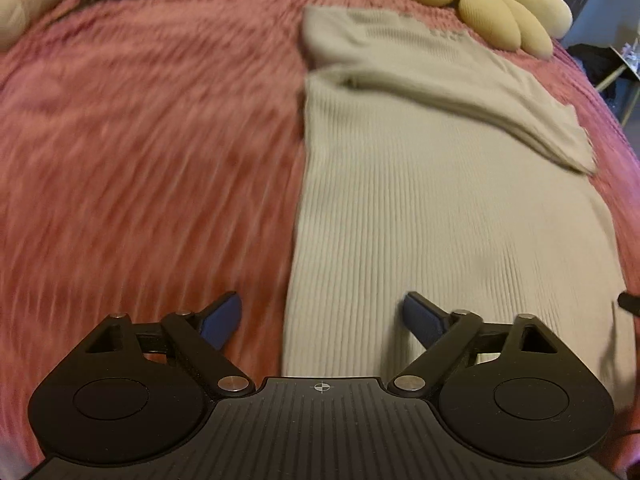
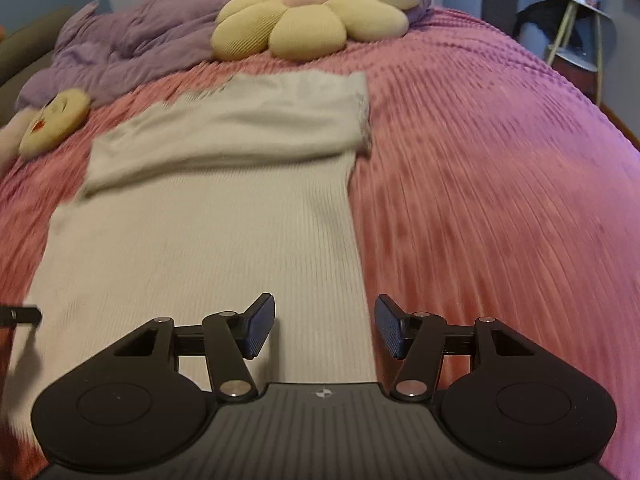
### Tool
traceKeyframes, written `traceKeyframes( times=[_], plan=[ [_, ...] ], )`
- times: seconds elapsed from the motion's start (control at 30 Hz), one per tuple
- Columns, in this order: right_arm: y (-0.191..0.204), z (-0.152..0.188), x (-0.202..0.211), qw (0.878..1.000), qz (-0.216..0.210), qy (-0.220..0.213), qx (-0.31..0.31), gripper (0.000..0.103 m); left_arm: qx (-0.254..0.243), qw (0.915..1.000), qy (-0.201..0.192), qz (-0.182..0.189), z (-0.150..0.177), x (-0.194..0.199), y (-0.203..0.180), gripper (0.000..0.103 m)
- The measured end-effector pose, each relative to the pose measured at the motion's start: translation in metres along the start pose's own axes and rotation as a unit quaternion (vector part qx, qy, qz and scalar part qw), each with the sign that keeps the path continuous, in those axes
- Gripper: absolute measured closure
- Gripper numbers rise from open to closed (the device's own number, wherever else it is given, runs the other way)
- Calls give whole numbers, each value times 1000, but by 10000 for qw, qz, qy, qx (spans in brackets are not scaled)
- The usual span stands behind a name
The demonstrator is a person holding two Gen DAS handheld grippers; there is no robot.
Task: Fold small clothes
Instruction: 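Grasp the cream sweater hem with both grippers, then lift the hem and fold it toward the collar, then open both grippers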
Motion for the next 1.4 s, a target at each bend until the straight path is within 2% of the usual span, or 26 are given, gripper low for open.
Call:
traceKeyframes(
  times=[0.1, 0.23, 0.3, 0.37, 0.43, 0.5, 0.53, 0.63, 0.73, 0.87, 1.0, 1.07, 1.17, 1.23, 1.3, 1.4],
  plan=[
    [-13, 33, 12, 9998, 6, 220, 27, 48, 130, 9993, 213, 269, 20, 2, 7, 20],
    [-24, 57, 28, 9993, -225, 283, -95, 51, 41, 9993, 220, 303, 32, 8, 6, 30],
    [-26, 61, 33, 9989, -324, 316, -92, 65, -33, 9993, 236, 278, 34, 11, 2, 39],
    [-25, 64, 35, 9988, -350, 329, -4, 74, -53, 9993, 255, 254, 35, 14, -3, 46],
    [-24, 66, 35, 9989, -322, 321, 82, 79, -69, 9994, 277, 218, 35, 15, -5, 54],
    [-24, 66, 38, 9990, -306, 292, 133, 90, -122, 9994, 279, 190, 35, 16, -9, 59],
    [-23, 68, 41, 9989, -343, 269, 143, 92, -172, 9993, 280, 185, 35, 17, -10, 62],
    [-22, 69, 44, 9984, -484, 242, 132, 93, -198, 9991, 311, 197, 33, 16, -11, 67],
    [-22, 71, 41, 9983, -482, 321, 108, 92, -196, 9991, 315, 210, 33, 17, -10, 68],
    [-28, 72, 40, 9967, -661, 446, -132, 90, -187, 9985, 405, 318, 36, 18, -4, 58],
    [-29, 73, 41, 9959, -730, 514, -130, 90, -290, 9970, 468, 540, 44, 18, 0, 58],
    [-29, 73, 41, 9955, -765, 543, -102, 90, -375, 9963, 526, 572, 45, 18, -1, 61],
    [-27, 72, 39, 9950, -805, 587, -7, 94, -611, 9948, 602, 553, 43, 19, -4, 87],
    [-26, 70, 39, 9938, -911, 633, -4, 96, -631, 9934, 656, 695, 38, 21, -3, 90],
    [-28, 65, 41, 9906, -1188, 662, -167, 96, -513, 9916, 690, 969, 31, 26, 1, 91],
    [-31, 52, 46, 9835, -1654, 520, -514, 97, -267, 9884, 461, 1422, 12, 39, 6, 92]
  ],
)
Point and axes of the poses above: each gripper's, at about its wrist camera, not at the fingertips, and x roughly against the way its jaws point, y to its left, z to its underside, the point moved 2 cm from there along -x, roughly the way its jaws point, and after that the axes turned 5 degrees about y, right-handed, at the moved point
